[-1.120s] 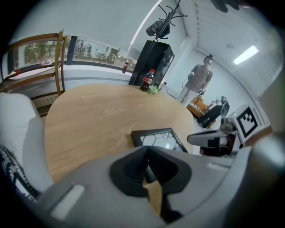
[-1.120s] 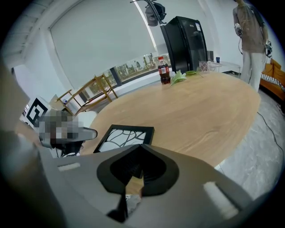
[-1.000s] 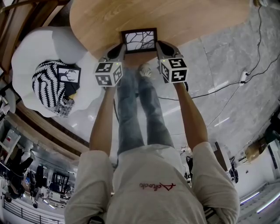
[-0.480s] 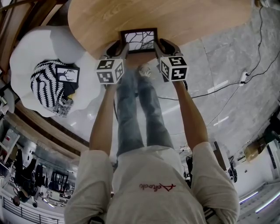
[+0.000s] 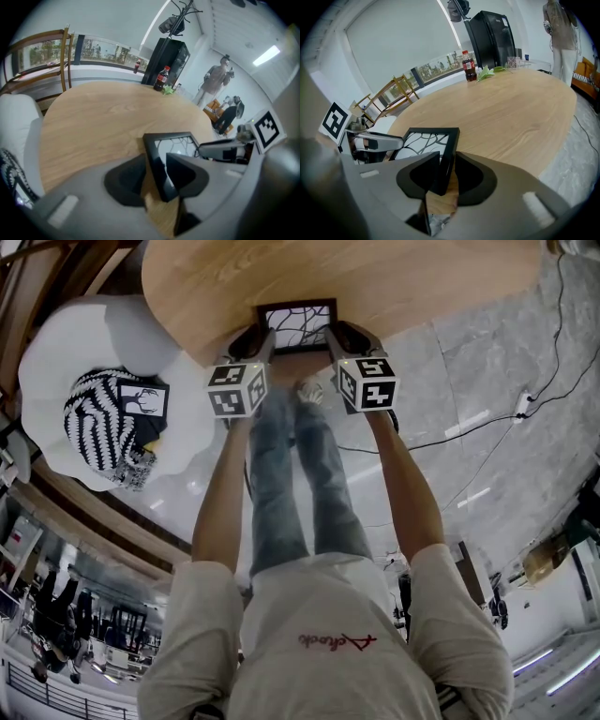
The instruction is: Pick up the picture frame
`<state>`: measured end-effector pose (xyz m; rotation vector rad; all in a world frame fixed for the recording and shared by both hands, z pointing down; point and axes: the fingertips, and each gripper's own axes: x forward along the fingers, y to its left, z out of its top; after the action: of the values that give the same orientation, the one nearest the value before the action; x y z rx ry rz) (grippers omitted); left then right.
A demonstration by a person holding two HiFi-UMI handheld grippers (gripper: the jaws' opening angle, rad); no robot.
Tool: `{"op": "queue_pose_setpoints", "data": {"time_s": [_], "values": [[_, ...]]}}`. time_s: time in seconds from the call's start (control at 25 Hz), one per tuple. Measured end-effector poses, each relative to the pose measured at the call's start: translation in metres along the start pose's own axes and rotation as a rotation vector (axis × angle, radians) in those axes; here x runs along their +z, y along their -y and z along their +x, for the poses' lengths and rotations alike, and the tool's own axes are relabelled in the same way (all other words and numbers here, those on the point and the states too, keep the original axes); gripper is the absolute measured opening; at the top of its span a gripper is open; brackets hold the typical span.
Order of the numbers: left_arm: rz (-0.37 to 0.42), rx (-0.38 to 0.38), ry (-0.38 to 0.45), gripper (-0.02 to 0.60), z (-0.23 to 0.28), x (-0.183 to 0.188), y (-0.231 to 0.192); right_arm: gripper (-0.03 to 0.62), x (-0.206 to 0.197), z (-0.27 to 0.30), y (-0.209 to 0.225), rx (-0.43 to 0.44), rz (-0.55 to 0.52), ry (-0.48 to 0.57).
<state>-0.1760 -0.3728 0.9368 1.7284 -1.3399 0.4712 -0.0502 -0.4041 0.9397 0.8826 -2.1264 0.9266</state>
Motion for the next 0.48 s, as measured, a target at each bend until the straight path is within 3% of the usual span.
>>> {"op": "queue_pose_setpoints", "data": {"time_s": [0.48], "values": [[-0.018,0.013,0.006,0.092,0.0014,-0.0002,-0.0010,0.094,-0.0005,0.0031,-0.0008,-0.011,0.021,0.009]]}}
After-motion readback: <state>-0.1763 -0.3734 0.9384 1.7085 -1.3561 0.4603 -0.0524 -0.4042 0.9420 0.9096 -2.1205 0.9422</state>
